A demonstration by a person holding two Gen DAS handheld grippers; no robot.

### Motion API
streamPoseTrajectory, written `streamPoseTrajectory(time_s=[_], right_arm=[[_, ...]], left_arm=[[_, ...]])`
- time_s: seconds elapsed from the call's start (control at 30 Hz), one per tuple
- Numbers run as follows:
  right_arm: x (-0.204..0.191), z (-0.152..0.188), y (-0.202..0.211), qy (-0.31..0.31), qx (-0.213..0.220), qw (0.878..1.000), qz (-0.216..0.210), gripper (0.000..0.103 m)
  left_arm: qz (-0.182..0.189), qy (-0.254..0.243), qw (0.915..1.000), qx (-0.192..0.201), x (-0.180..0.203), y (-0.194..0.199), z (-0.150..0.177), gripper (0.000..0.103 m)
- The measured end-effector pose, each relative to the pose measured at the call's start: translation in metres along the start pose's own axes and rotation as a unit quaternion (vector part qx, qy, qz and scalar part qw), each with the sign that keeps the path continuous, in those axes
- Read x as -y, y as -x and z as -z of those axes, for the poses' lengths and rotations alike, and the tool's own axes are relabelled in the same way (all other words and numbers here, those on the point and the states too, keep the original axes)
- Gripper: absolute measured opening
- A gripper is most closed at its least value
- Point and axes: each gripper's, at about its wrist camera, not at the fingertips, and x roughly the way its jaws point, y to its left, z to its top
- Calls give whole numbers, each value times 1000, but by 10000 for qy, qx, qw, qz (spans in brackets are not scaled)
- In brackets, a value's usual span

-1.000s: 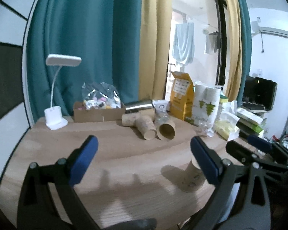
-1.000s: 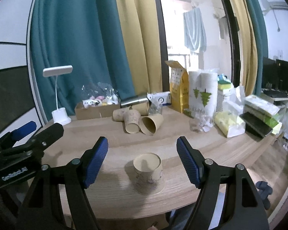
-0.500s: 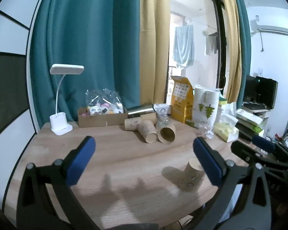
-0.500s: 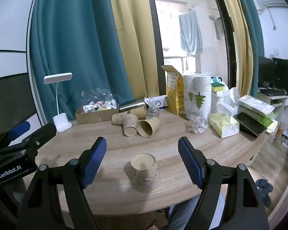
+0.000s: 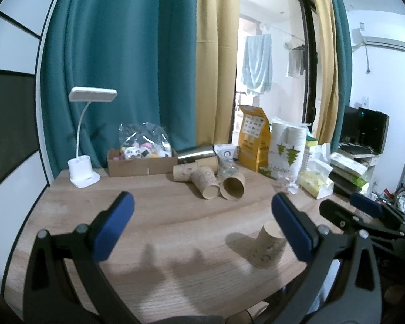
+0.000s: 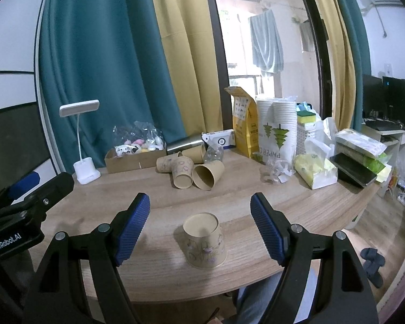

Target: Flip cup upside down

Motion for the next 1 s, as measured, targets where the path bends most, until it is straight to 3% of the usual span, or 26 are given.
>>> streamPoseTrajectory(time_s=[1.0], right_arm=[[0, 8, -1, -62, -86, 9999, -28, 80]], left_arm=[[6, 8, 10000, -25, 2, 2, 2, 103]])
